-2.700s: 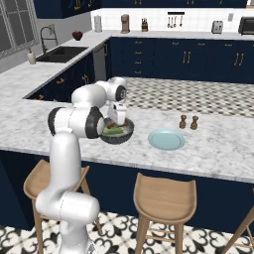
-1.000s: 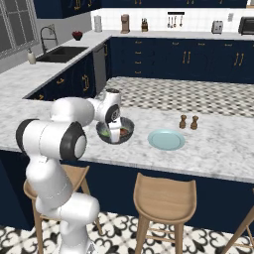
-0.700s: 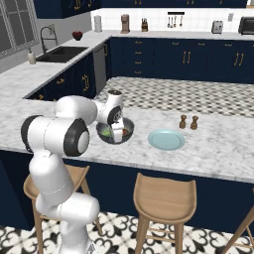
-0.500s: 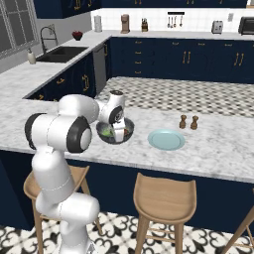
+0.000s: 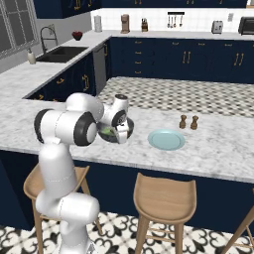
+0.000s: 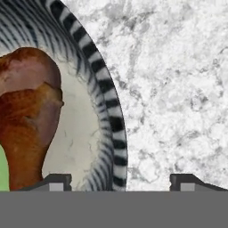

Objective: Pick the chicken drumstick and corn from their plates and place them in the bowl. Then put the bowl in the fridge.

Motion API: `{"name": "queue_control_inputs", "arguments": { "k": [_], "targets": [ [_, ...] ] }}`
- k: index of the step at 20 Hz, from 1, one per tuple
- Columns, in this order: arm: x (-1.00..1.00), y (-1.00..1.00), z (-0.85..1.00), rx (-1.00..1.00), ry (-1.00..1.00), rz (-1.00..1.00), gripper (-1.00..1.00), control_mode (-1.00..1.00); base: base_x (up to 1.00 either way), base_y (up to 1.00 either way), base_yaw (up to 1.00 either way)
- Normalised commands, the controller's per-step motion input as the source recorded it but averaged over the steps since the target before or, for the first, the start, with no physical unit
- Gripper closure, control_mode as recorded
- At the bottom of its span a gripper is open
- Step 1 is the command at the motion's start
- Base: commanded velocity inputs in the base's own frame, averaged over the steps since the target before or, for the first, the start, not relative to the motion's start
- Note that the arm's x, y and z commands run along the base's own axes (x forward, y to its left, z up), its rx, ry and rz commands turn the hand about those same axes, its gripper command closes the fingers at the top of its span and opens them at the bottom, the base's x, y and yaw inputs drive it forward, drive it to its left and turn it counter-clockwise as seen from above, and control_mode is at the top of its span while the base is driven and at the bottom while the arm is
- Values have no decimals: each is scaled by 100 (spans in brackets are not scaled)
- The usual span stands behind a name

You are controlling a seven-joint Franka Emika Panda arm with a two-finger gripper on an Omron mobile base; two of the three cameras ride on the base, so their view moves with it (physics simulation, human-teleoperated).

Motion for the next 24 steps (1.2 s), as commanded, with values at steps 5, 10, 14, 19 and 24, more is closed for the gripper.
{"name": "queue_control_inputs", "arguments": {
  "k": [5, 10, 14, 19, 24],
  "targets": [
    [29, 11, -23, 0, 0, 1, 100, -100, 0, 0, 0],
    [19, 12, -15, 0, 0, 0, 100, -100, 0, 0, 0],
    [-6, 13, 0, 0, 0, -3, 100, -100, 0, 0, 0],
    [-82, 7, 56, -4, -11, -19, 100, -100, 0, 0, 0],
    [-99, 4, 97, -1, -8, -10, 100, -100, 0, 0, 0]
  ]
}}
